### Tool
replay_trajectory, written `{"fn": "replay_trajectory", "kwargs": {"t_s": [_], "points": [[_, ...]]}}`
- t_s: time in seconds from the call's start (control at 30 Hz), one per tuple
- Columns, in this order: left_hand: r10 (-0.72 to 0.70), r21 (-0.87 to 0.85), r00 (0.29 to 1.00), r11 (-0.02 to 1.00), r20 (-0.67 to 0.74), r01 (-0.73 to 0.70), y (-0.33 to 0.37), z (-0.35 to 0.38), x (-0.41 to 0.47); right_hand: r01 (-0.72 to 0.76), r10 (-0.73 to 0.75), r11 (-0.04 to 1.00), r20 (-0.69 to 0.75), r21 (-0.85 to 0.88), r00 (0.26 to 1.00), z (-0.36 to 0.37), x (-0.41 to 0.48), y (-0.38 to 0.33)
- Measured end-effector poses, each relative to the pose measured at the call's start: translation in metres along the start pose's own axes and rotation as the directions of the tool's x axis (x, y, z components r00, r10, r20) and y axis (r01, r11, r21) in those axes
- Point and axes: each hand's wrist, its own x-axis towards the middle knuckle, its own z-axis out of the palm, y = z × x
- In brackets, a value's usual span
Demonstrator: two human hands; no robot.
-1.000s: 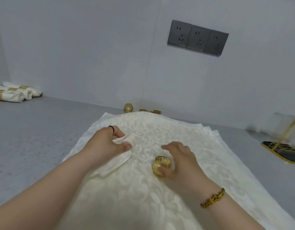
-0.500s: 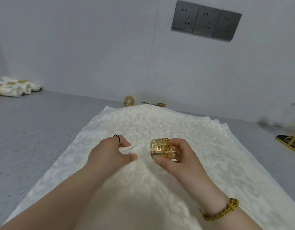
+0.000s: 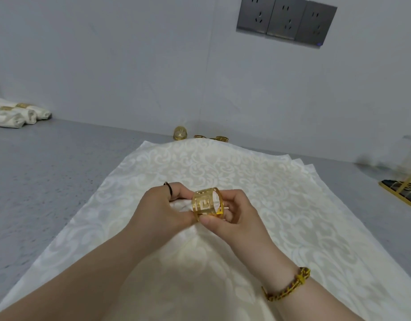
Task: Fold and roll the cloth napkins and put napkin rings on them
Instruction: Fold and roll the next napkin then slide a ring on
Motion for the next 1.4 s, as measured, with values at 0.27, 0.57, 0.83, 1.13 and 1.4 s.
{"fn": "replay_trajectory", "kwargs": {"t_s": [0.27,0.57,0.83,1.13,1.4], "points": [[-0.042,0.144,0.967,0.990,0.251,0.005,-0.010,-0.008,0.006,-0.221,0.211,0.972,0.113,0.086,0.971,-0.008,0.002,0.004],[0.069,0.210,0.943,0.967,0.327,-0.144,-0.012,-0.006,0.002,-0.303,0.286,0.949,0.171,0.086,0.943,-0.007,0.002,0.010],[0.093,0.495,0.956,0.839,0.279,-0.227,-0.014,0.014,0.001,-0.311,0.297,0.948,0.169,0.061,0.940,-0.007,0.001,0.004],[0.218,0.661,0.937,0.666,0.273,-0.347,-0.011,0.014,-0.002,-0.426,0.422,0.905,0.117,0.010,0.899,-0.013,0.010,0.000],[0.360,0.731,0.894,0.530,0.266,-0.430,-0.009,0.017,-0.003,-0.443,0.439,0.897,0.138,-0.007,0.888,-0.013,0.011,0.002]]}}
